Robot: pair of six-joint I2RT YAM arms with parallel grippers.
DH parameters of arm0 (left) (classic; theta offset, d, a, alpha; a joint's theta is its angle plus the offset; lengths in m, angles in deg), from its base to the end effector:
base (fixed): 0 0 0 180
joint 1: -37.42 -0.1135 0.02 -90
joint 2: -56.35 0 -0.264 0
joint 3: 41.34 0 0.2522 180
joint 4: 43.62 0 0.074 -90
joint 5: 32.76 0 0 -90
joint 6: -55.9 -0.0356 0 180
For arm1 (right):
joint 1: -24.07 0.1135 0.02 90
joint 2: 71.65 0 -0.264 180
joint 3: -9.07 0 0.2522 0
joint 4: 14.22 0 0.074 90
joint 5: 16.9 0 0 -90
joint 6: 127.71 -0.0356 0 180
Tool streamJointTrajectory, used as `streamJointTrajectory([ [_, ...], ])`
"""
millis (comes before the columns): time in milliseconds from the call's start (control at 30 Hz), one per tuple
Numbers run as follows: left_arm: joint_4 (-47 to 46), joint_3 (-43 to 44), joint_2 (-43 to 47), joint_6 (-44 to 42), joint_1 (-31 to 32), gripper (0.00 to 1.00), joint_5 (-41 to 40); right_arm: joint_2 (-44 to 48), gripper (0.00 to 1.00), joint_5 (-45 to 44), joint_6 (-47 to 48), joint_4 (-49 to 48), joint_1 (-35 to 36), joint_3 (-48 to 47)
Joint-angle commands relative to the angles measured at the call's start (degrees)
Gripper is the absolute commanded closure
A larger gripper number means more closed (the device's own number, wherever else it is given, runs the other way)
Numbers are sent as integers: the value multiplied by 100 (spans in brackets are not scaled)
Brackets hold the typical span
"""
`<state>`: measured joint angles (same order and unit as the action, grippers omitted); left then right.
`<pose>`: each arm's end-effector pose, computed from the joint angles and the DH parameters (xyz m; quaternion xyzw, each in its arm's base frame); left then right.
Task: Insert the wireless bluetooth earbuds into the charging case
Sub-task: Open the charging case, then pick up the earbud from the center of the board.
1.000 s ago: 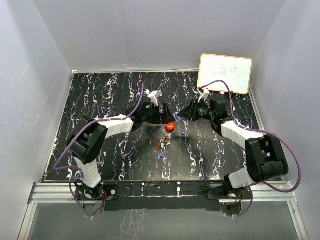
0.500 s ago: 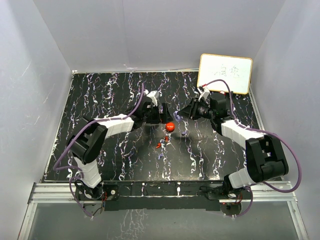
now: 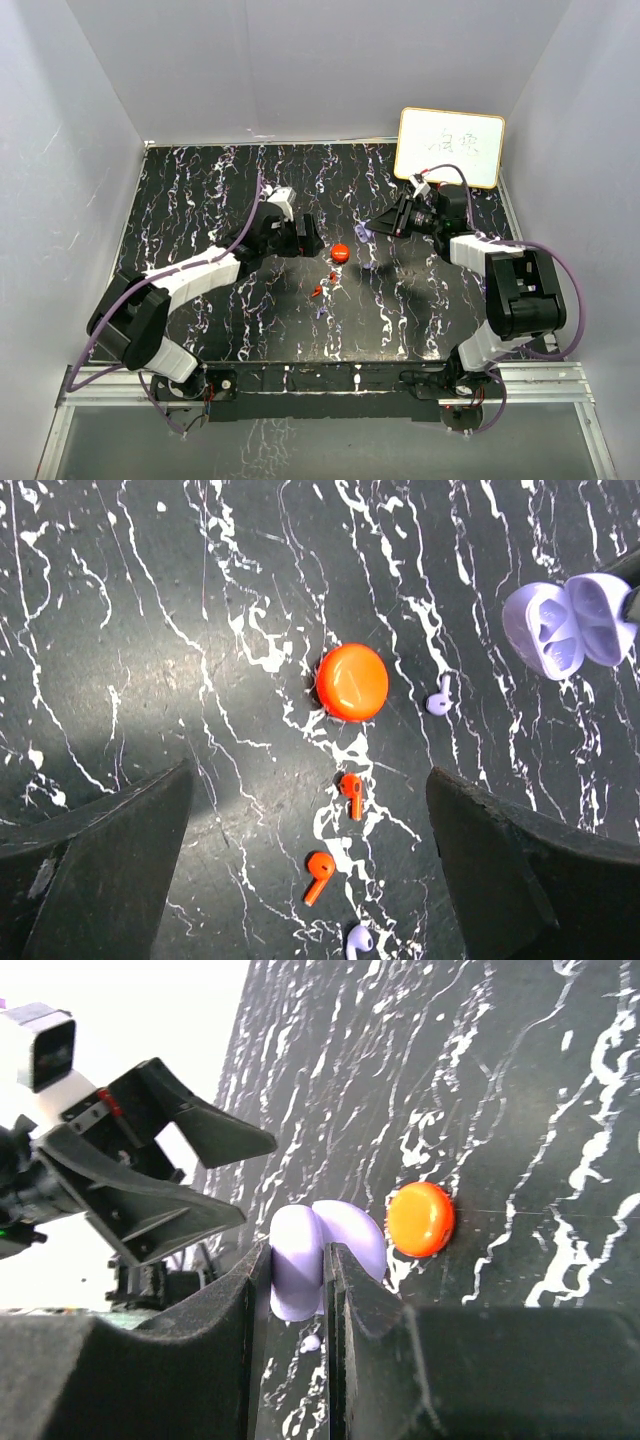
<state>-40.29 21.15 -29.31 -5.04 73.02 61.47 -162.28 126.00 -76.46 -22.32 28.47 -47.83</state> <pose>0.2667 -0.1942 0.2287 0.0679 0.8473 -0.3077 0.4276 0.3156 0.0528 0.1961 -0.0029 0.7940 0.5259 0.3049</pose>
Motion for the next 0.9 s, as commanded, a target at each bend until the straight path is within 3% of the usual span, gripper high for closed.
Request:
streamJointTrajectory([
  [0, -107, -231, 256, -158, -9, 2, 204, -243, 100, 821, -680, -1183, -3, 123],
  [200, -43, -264, 141, -217, 106, 3, 295, -555, 100, 1146, -1620, -2310, -21, 330],
  [600, 368, -292, 214, -419, 526, 1, -246, -618, 100, 1212, -1836, -2308, -81, 321],
  [867, 513, -349, 266, -559, 665, 7, -236, -516, 100, 1196, -1826, -2307, -142, 435],
])
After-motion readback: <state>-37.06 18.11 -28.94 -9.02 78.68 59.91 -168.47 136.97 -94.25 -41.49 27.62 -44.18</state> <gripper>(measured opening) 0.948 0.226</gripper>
